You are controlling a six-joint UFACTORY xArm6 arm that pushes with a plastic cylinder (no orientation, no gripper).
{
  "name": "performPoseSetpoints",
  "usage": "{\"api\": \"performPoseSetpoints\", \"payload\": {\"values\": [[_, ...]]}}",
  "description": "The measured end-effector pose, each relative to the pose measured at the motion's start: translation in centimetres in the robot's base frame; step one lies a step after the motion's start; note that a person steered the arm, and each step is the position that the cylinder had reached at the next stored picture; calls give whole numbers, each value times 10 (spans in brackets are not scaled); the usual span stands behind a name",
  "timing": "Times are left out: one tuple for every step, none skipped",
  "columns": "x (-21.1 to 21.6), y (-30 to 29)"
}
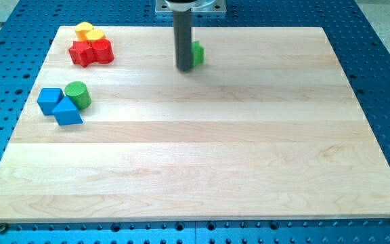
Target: Separate the red and yellow blocks
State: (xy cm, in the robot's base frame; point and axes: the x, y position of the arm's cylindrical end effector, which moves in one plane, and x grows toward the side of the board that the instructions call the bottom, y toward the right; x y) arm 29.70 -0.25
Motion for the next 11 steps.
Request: {"api": "performPoseSetpoints", "payload": {"values": [[-21,40],[-19,43],[1,43],[25,-15],[43,-91],[47,-154],[42,-199],[44,-266],[-10,-277],[-8,-227],[-3,-112]]}}
